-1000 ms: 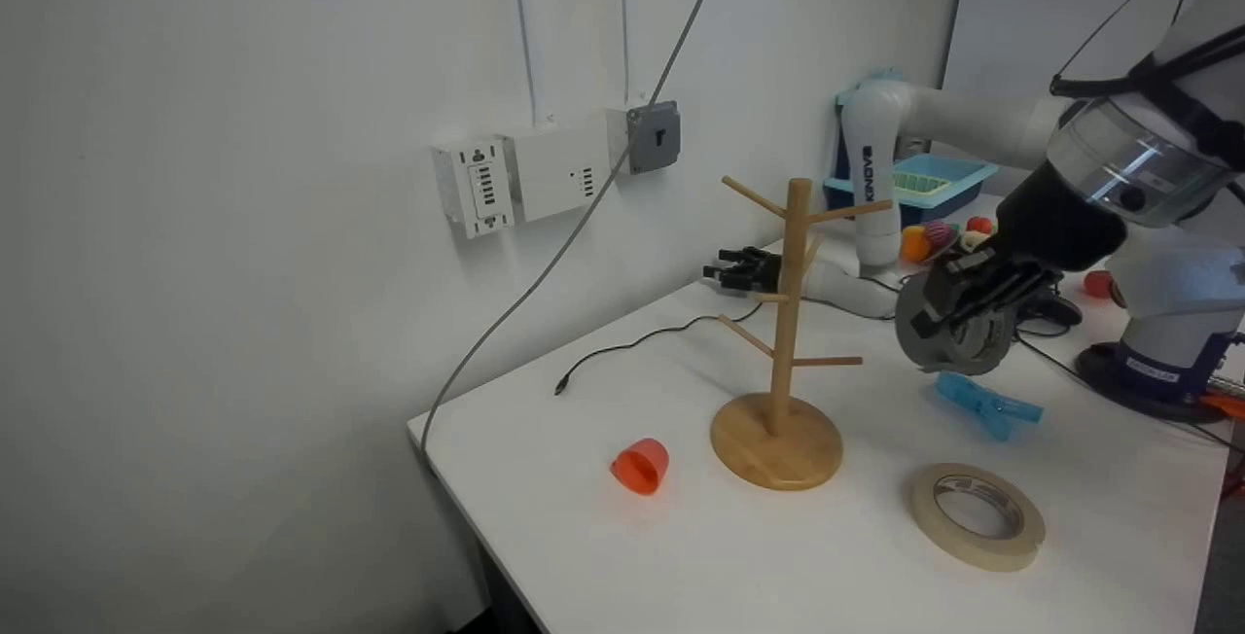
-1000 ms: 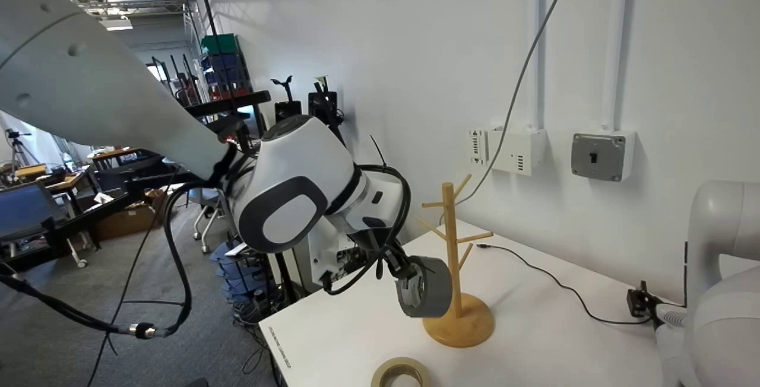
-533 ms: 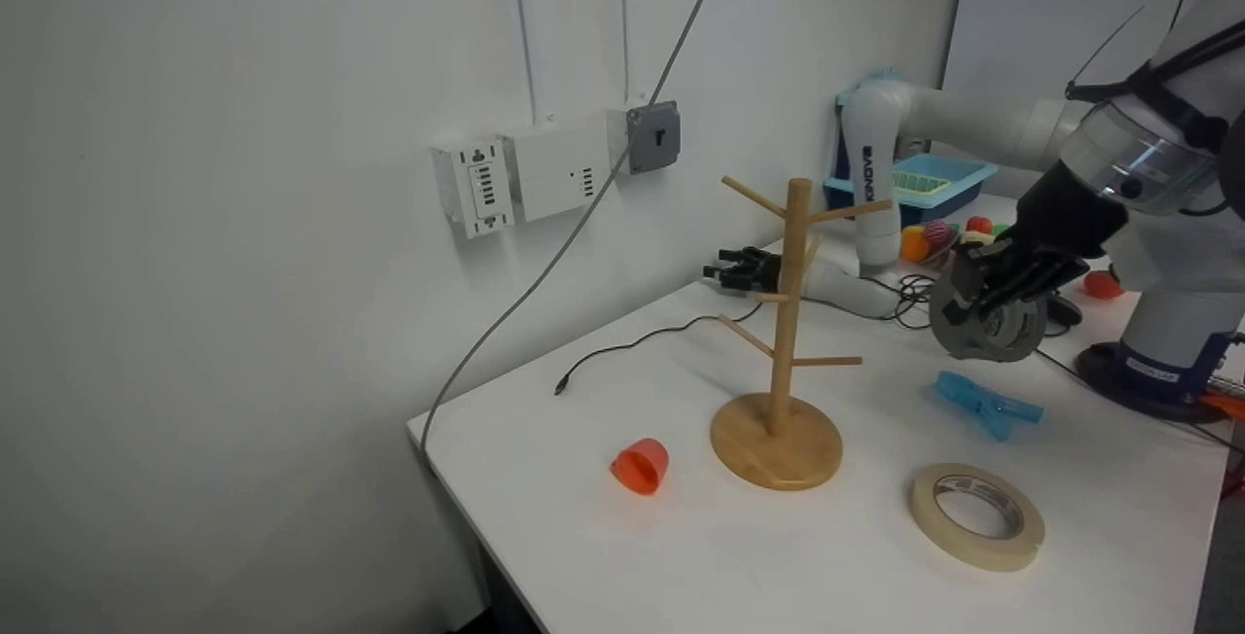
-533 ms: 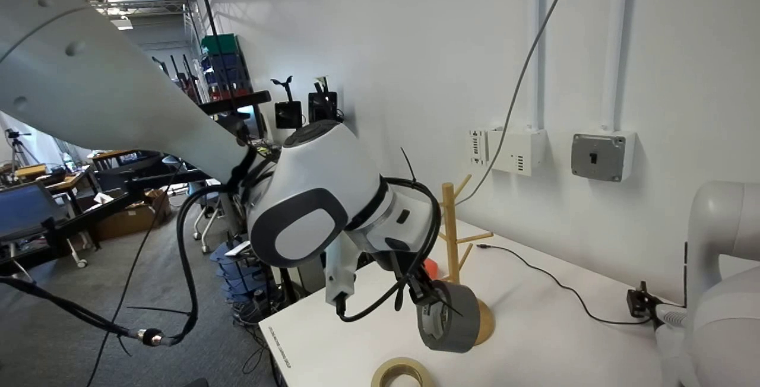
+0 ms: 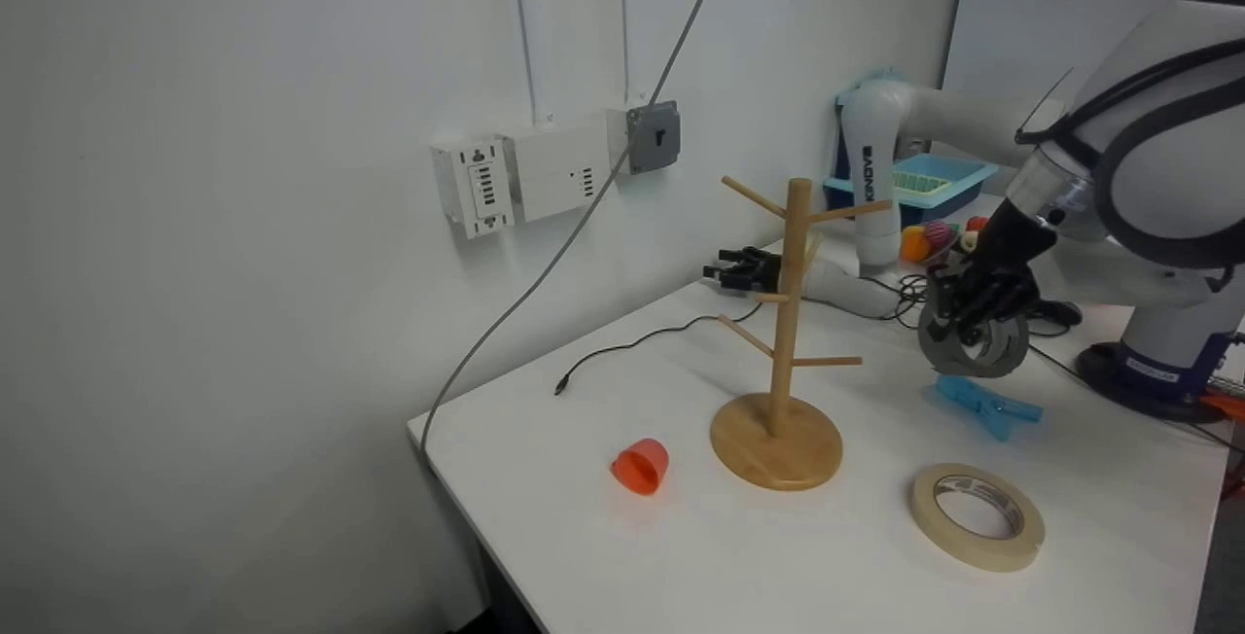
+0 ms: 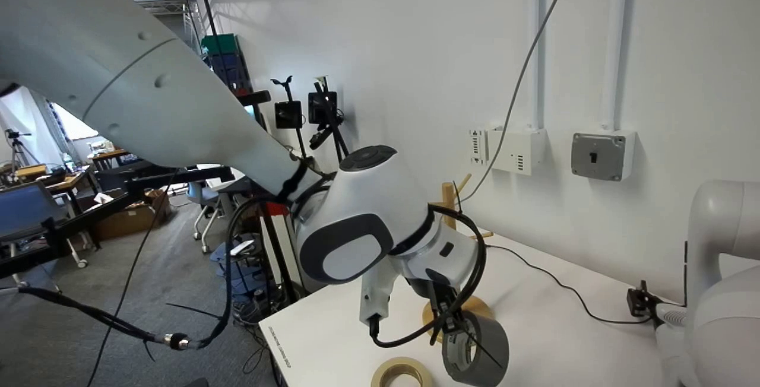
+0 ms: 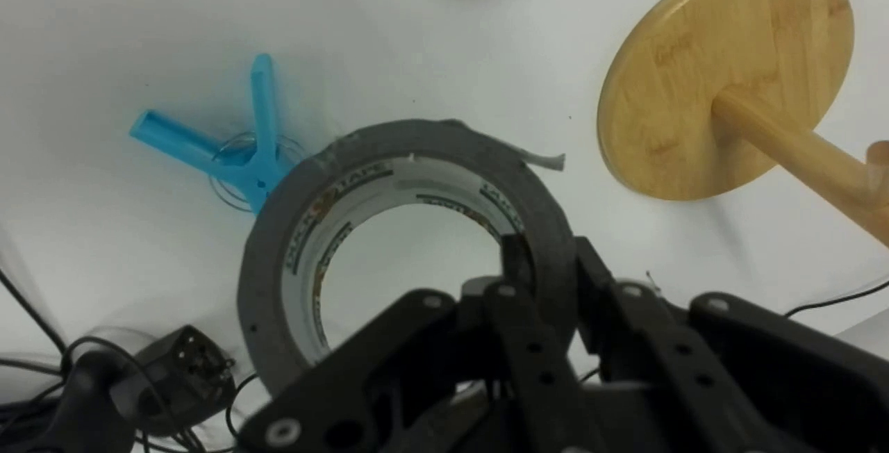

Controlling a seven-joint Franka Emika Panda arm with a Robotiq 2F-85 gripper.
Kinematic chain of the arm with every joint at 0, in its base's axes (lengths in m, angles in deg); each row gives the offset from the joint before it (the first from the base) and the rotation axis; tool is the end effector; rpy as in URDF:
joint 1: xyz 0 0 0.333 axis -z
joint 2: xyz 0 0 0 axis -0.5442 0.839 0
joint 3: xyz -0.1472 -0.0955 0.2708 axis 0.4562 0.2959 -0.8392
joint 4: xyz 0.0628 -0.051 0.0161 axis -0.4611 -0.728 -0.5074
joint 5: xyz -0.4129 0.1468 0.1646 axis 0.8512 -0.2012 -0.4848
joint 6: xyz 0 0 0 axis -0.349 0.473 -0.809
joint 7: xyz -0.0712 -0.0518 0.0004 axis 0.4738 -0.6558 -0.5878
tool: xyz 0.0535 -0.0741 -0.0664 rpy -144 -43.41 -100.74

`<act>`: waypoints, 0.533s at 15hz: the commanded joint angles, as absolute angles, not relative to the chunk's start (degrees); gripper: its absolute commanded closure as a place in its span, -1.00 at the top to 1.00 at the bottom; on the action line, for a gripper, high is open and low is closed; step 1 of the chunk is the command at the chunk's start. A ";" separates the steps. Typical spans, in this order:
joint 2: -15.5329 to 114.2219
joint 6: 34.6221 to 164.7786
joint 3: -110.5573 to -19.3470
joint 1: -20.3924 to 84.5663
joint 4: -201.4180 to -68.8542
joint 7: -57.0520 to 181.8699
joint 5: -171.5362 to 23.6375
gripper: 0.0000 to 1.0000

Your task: Remove the peg and gray tape one at a time from the wooden holder and put them on the table

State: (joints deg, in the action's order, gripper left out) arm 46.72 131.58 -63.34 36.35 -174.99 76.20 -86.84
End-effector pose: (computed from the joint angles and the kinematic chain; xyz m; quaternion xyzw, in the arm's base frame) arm 0.5944 -0.1051 0.2152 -0.9351 0.3057 -0.1749 0.0384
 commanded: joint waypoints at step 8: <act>59.50 113.62 -64.51 40.73 -157.10 76.82 -97.17 -0.91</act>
